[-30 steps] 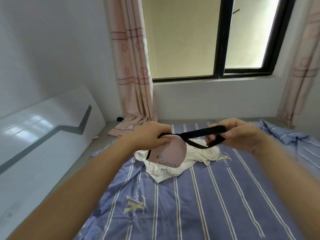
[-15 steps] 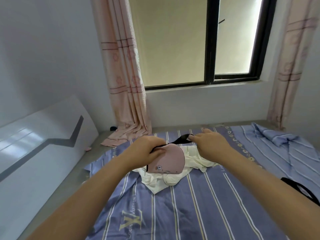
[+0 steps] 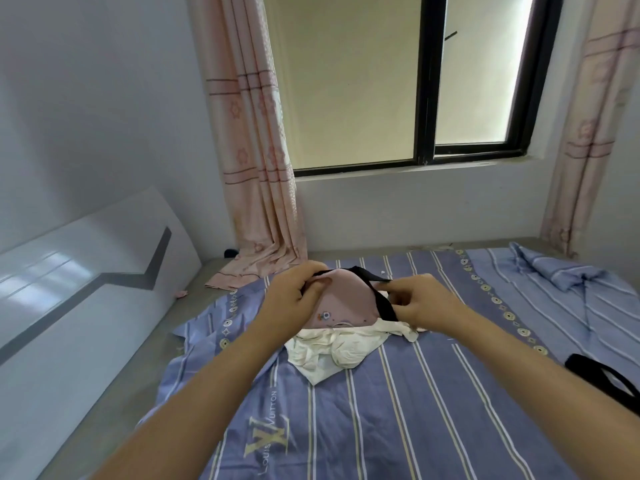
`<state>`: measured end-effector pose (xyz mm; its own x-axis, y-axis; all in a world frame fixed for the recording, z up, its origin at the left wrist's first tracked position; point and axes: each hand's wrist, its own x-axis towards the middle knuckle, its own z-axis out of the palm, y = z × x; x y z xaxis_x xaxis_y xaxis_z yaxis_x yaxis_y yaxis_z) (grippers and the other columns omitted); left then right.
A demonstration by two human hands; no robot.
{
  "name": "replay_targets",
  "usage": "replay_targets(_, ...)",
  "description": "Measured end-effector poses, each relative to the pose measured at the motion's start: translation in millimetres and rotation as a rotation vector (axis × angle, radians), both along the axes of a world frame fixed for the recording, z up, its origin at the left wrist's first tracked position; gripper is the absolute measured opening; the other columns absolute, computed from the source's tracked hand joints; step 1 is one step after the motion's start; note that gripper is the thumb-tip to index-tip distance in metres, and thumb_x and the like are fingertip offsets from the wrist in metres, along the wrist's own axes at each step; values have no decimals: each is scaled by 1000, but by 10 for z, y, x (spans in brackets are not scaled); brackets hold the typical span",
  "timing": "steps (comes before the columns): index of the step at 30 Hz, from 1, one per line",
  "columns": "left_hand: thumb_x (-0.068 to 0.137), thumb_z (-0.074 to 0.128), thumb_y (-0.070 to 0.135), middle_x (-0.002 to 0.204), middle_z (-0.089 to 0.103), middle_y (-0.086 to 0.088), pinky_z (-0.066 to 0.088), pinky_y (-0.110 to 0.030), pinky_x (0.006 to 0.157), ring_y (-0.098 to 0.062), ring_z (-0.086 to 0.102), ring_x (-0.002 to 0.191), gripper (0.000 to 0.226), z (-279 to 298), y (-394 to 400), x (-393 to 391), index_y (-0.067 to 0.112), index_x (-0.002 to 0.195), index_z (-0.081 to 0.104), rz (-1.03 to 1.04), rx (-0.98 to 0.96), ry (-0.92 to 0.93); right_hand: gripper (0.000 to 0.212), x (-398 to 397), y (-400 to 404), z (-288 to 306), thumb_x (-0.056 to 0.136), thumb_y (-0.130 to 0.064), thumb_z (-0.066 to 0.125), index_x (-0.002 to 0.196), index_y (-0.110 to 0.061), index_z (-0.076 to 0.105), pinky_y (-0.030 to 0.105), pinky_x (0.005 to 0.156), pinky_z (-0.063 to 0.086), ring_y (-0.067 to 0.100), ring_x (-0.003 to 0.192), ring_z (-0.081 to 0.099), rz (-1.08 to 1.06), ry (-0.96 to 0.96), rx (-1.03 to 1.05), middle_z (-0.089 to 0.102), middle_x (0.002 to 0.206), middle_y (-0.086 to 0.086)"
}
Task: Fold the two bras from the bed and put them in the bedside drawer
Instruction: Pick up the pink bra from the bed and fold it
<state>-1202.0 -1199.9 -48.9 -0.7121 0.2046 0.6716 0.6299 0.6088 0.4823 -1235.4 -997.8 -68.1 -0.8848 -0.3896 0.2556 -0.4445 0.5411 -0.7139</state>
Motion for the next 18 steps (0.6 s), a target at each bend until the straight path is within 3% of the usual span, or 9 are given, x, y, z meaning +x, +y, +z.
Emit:
replay_targets(3,81,47,7,72,54,16,36,2,65,15,51,72,18,-93,102,7,-1,86,62,82,249,-3,13,94,-131,-141,78,-5,64,90,-7,68,5,43,40,-6,38,50,-115,-37,-391,64,62,0)
replay_targets(5,85,48,-3,74,52,17,37,3,66,21,49,73,13,-161,160,-13,-2,88,61,120,372,-26,5,143,-251,-228,78,-9,65,80,-10,69,7,49,40,-4,45,51,-222,58,-432,61,59,-2)
replay_targets(8,86,45,-7,77,53,14,38,3,65,22,49,70,17,-218,177,-36,3,89,59,118,495,-91,11,148,-288,-274,77,-19,66,70,-11,70,7,47,36,3,47,48,-332,163,-398,59,52,-5)
replay_targets(12,89,43,-1,79,55,7,42,-1,59,9,53,70,21,-265,149,-67,16,84,54,46,664,-195,17,166,-294,-269,76,-21,68,61,-28,69,8,34,32,2,33,41,-193,-114,-398,58,37,-18)
replay_targets(14,90,43,2,81,56,3,44,-5,57,-4,53,73,16,-287,172,-76,13,87,54,1,738,-250,32,158,-331,-277,82,-24,60,51,-23,65,12,31,31,5,31,40,-226,-231,-606,58,35,-11)
replay_targets(16,91,43,4,80,56,3,45,-6,55,-4,53,70,18,-308,191,-87,16,85,53,-3,815,-250,40,152,-361,-256,90,-32,46,58,-14,63,13,30,31,8,29,43,-203,-456,-889,62,38,-3)
replay_targets(18,92,42,6,81,56,3,46,-8,57,-4,53,71,21,-338,187,-106,21,83,53,20,863,-218,42,186,-394,-241,93,-33,39,65,-10,61,12,30,33,8,30,47,-143,-625,-992,65,41,0)
